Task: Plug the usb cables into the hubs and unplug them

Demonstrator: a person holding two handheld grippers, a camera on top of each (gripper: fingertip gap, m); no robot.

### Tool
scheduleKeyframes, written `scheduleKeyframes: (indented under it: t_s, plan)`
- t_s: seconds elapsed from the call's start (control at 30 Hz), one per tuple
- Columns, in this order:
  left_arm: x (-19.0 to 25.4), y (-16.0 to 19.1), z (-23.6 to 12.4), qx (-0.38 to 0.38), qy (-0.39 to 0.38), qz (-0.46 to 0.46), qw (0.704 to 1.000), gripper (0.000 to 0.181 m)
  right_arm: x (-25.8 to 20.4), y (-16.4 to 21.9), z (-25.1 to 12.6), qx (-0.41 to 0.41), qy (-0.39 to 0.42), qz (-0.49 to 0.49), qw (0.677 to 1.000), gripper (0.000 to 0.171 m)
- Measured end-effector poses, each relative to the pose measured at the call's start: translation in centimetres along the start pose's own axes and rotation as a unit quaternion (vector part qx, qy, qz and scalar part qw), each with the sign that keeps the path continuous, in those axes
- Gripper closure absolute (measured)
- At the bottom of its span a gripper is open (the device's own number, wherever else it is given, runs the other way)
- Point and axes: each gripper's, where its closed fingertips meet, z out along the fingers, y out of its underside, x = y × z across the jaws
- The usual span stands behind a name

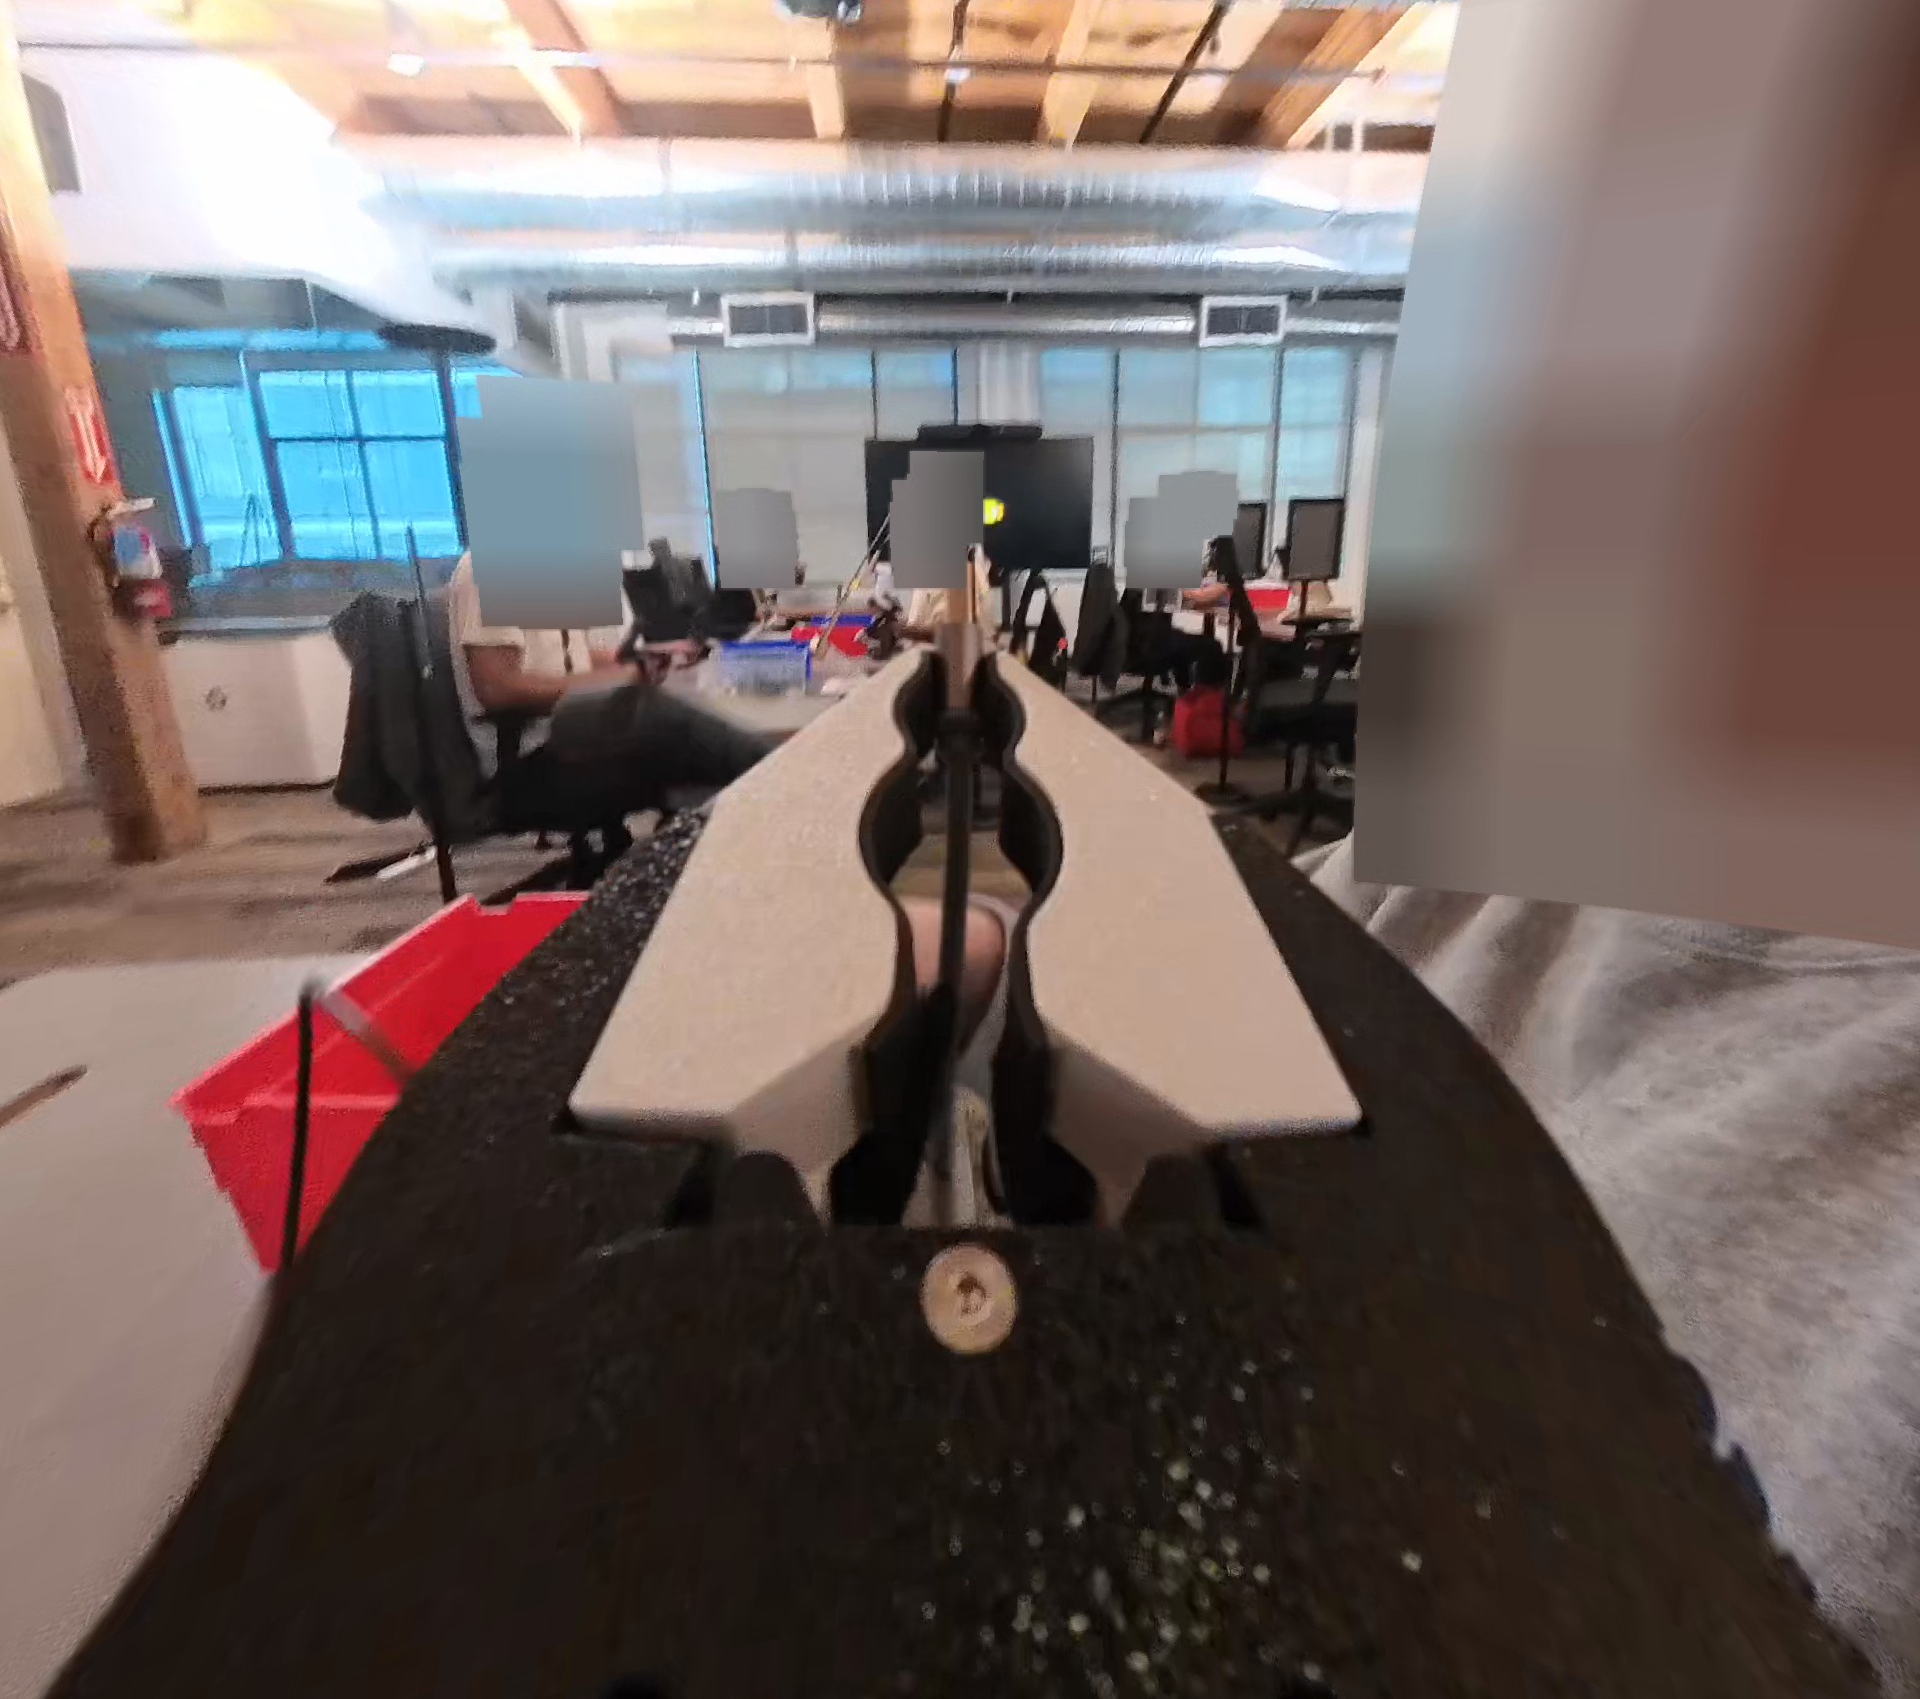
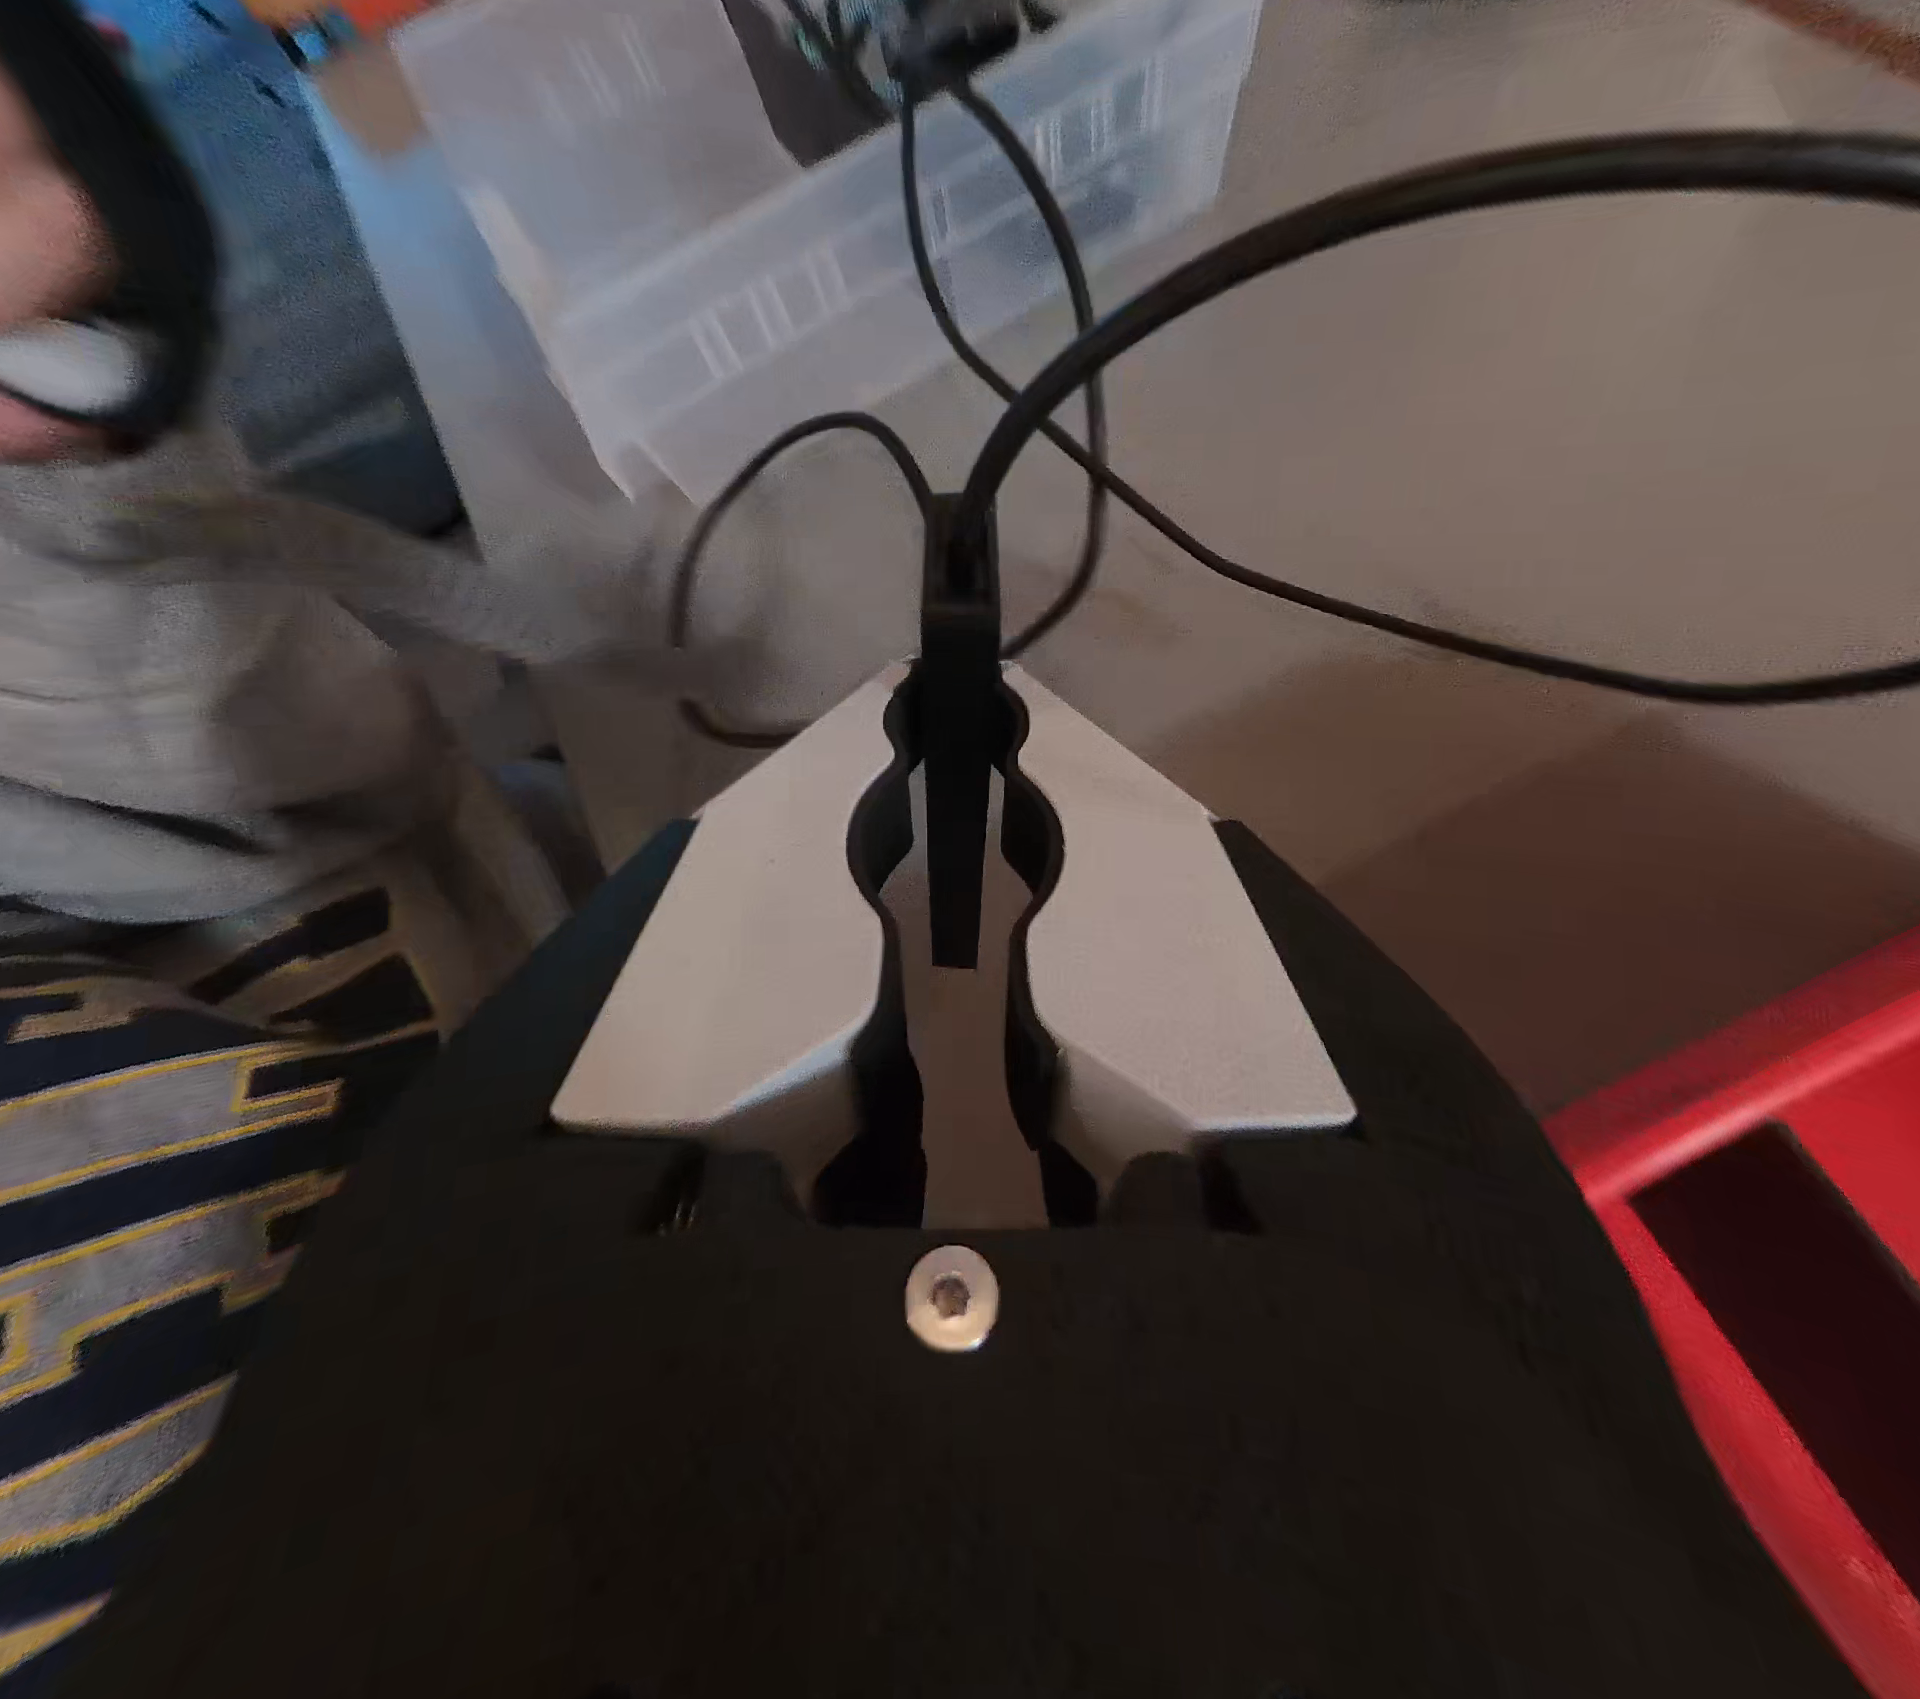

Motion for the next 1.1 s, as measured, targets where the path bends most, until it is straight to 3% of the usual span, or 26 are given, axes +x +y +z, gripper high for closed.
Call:
scheduleKeyframes:
  t_s: [0.1, 0.23, 0.27, 0.4, 0.6, 0.77, 0.87, 0.93, 1.0, 1.03, 1.1]
  plan:
    - [-0.1, -1.1, 0.5, 0.013, -0.011, 0.022, 1.0, 0.176, -0.1, 1.7, 2.2, -0.058, 0.015, -0.01, 0.998, 0.162]
    - [-1.8, -0.8, 1.1, -0.015, -0.071, 0.056, 0.996, 0.176, 1.0, 1.6, 2.2, -0.06, 0.069, -0.025, 0.995, 0.157]
    - [-2.4, -0.6, 1.2, -0.024, -0.086, 0.061, 0.994, 0.176, 1.1, 1.4, 2.1, -0.055, 0.07, -0.023, 0.996, 0.149]
    - [-4.3, 0.4, 1.3, -0.058, -0.14, 0.088, 0.984, 0.176, 0.8, 0.7, 0.8, -0.037, 0.056, -0.023, 0.997, 0.113]
    - [-6.1, 0.4, 1.3, -0.076, -0.184, 0.125, 0.972, 0.176, 0.0, -0.8, -3.1, 0.001, 0.052, -0.036, 0.998, 0.111]
    - [-6.1, 0.5, 2.4, -0.074, -0.176, 0.128, 0.973, 0.176, -7.2, -2.7, -3.1, 0.058, -0.126, -0.069, 0.988, 0.108]
    - [-5.7, 0.5, 3.1, -0.071, -0.166, 0.13, 0.975, 0.176, -8.7, -1.6, -0.4, 0.023, -0.138, -0.102, 0.985, 0.106]
    - [-5.3, 0.3, 3.4, -0.069, -0.16, 0.133, 0.976, 0.176, -9.5, -0.9, 1.4, 0.009, -0.146, -0.118, 0.982, 0.11]
    - [-4.8, 0.1, 3.5, -0.065, -0.152, 0.134, 0.977, 0.176, -10.1, -0.9, 2.5, 0.016, -0.155, -0.132, 0.979, 0.147]
    - [-4.4, 0.0, 3.6, -0.061, -0.146, 0.135, 0.978, 0.176, -9.9, -1.3, 2.8, 0.03, -0.146, -0.142, 0.979, 0.155]
    - [-3.4, -0.4, 3.5, -0.053, -0.134, 0.14, 0.98, 0.176, -8.7, -2.5, 2.7, 0.07, -0.091, -0.175, 0.978, 0.155]
